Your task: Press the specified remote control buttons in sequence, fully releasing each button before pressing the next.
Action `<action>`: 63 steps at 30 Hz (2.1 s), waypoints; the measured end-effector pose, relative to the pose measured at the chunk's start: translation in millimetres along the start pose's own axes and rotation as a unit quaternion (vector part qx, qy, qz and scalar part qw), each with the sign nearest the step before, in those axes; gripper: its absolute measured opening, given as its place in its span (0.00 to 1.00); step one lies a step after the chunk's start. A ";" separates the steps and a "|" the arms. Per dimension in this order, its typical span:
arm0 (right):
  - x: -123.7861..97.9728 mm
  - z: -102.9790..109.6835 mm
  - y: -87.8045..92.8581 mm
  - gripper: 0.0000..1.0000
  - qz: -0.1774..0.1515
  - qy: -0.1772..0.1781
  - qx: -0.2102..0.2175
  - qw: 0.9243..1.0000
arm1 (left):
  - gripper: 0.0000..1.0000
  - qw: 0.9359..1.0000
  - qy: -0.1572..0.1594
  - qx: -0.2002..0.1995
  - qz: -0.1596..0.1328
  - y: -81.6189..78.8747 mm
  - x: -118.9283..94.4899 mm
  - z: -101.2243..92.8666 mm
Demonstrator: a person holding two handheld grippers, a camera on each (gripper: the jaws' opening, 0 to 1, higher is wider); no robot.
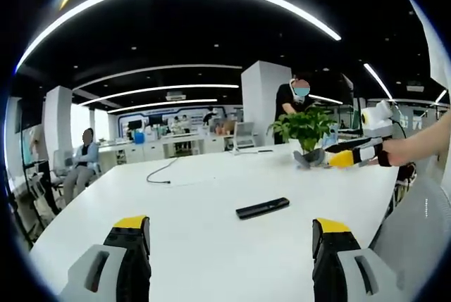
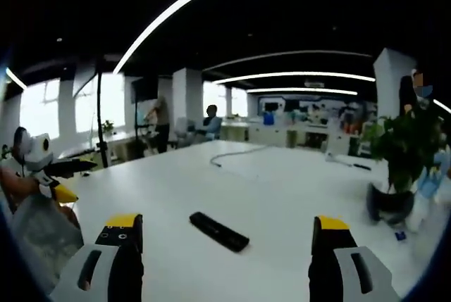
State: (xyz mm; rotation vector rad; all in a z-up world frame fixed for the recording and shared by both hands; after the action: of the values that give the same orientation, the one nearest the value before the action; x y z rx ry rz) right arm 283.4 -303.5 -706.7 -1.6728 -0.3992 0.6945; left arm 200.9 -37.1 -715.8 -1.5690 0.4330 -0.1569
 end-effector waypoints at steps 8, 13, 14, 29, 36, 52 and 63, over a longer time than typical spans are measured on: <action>-21.2 8.5 1.8 0.99 -0.002 0.013 -0.009 1.000 | 1.00 1.000 -0.002 -0.002 -0.005 -1.5 -1.0 1.1; -29.9 9.6 8.7 0.99 0.009 0.028 -0.008 1.000 | 1.00 1.000 0.004 -0.014 -0.002 0.1 -0.1 1.3; -31.6 10.4 9.5 0.99 0.010 0.030 -0.010 0.999 | 1.00 1.000 0.003 -0.016 -0.001 0.5 -0.1 1.5; -62.2 21.4 23.8 0.99 0.030 0.053 -0.011 0.998 | 1.00 1.000 -0.003 -0.005 0.001 1.1 -0.5 1.6; -62.8 18.7 28.4 0.99 0.019 0.065 -0.002 0.998 | 0.99 1.000 -0.006 -0.003 0.008 3.2 0.4 2.1; -63.4 9.7 32.7 0.94 0.019 0.076 -0.012 0.997 | 0.99 1.000 -0.002 -0.006 0.017 6.9 3.4 2.3; -61.0 14.4 32.8 0.93 0.021 0.068 -0.019 0.997 | 0.99 1.000 -0.002 -0.004 0.023 9.3 3.5 3.5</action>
State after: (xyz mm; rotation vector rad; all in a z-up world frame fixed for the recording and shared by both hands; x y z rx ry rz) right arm 224.2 -336.9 -726.1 -1.7570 -0.2826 0.6023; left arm 203.8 -35.0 -725.7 -1.5656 0.4667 -0.1167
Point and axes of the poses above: the point that each gripper's makers call its tool centre point, and the gripper's own axes: x roughly forward along the fingers, z roughly to its left, y roughly out of its underside, the point moved 2 cm from there along -x, roughly backward along the fingers, and after that the axes turned 6 degrees about -x, right-handed, at the moved point
